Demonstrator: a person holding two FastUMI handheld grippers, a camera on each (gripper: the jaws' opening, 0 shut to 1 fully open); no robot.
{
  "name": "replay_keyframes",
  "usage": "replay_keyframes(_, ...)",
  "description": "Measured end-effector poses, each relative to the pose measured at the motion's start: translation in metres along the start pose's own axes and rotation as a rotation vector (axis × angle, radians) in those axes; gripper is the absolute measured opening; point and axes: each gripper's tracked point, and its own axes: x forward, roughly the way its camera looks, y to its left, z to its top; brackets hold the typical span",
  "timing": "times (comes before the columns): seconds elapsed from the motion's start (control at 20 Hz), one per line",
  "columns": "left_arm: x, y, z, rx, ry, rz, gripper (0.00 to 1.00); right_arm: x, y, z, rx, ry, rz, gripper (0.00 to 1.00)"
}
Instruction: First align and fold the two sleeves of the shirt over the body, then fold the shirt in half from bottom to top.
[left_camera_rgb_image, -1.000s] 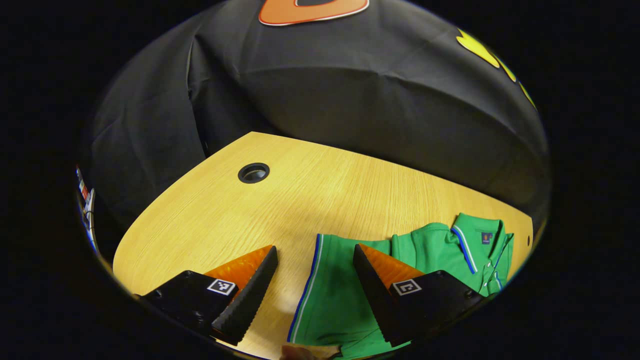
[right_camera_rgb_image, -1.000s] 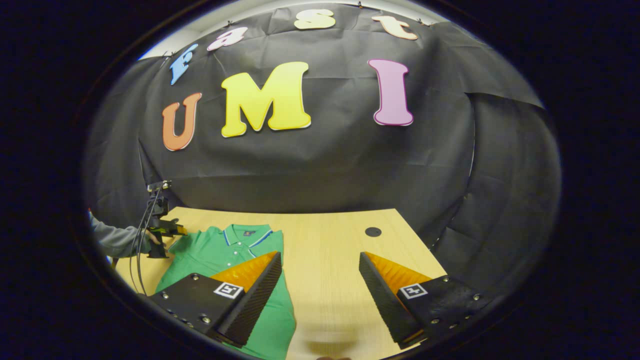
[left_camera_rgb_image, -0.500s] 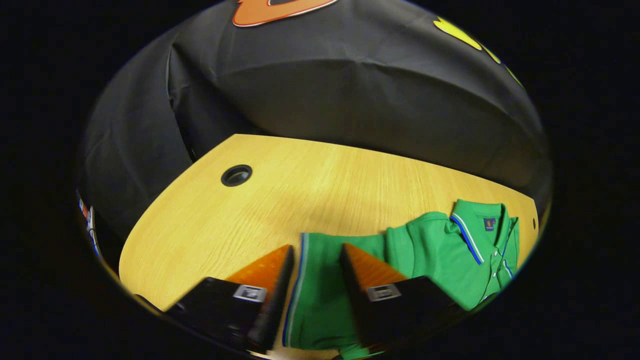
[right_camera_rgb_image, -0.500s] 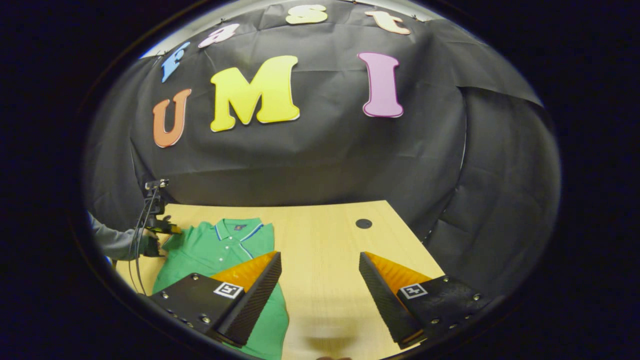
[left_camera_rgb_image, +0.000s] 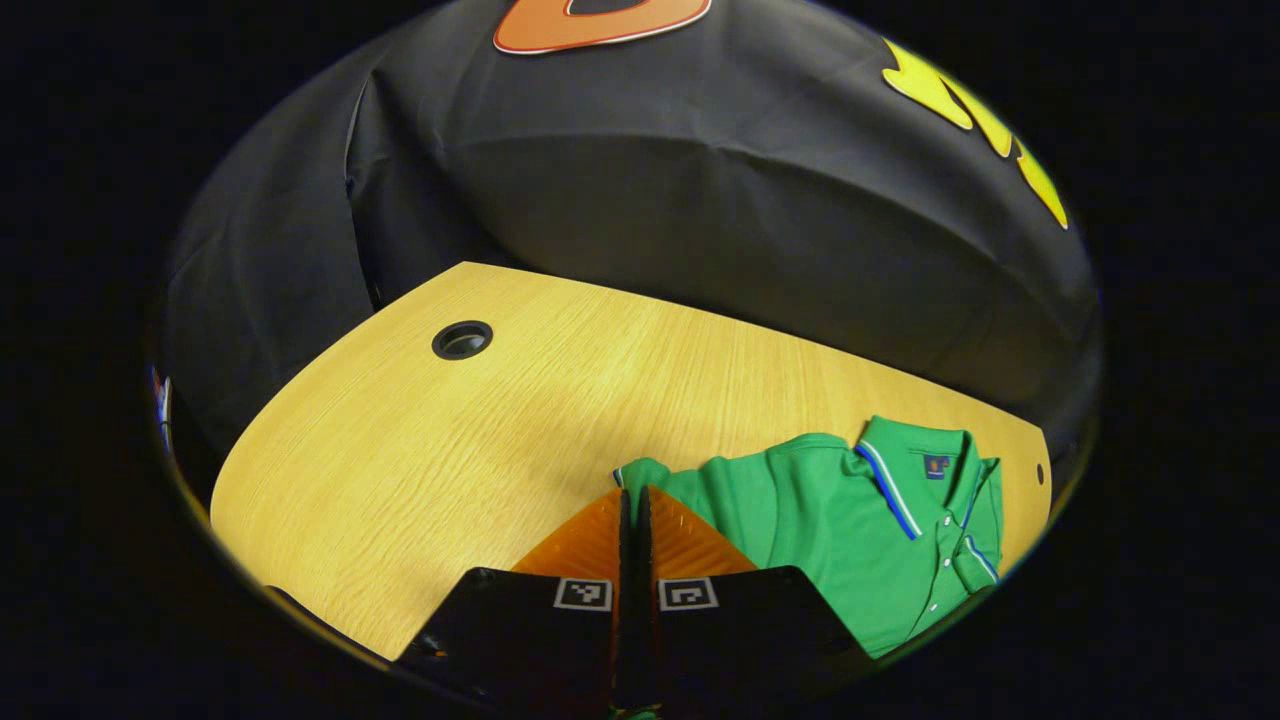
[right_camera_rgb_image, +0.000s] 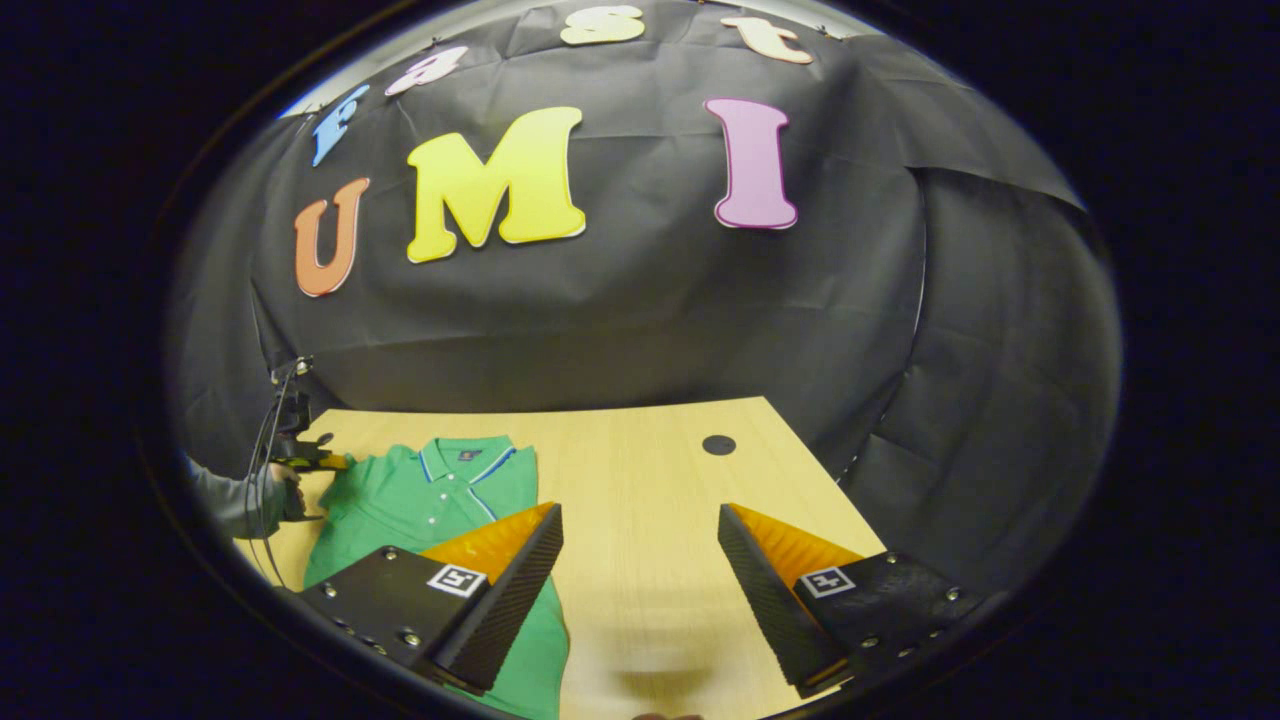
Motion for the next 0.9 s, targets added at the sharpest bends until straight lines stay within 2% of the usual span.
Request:
replay_keyframes(0.2,-0.025,-0.018,0.018,0.019,-0.069,-0.06,0.03,-0.001,0.005,-0.002,0.002,-0.002,0.011,0.98)
replay_keyframes(0.45,-0.044,-0.056,0.033,0.098,-0.121,-0.132,0.03,-0.004,0.009,-0.001,0.006,-0.007,0.018,0.98)
replay_keyframes(0.9,-0.062,-0.106,0.002,0.303,-0.095,-0.215,0.03,-0.008,0.001,-0.007,0.035,-0.01,0.001,0.97)
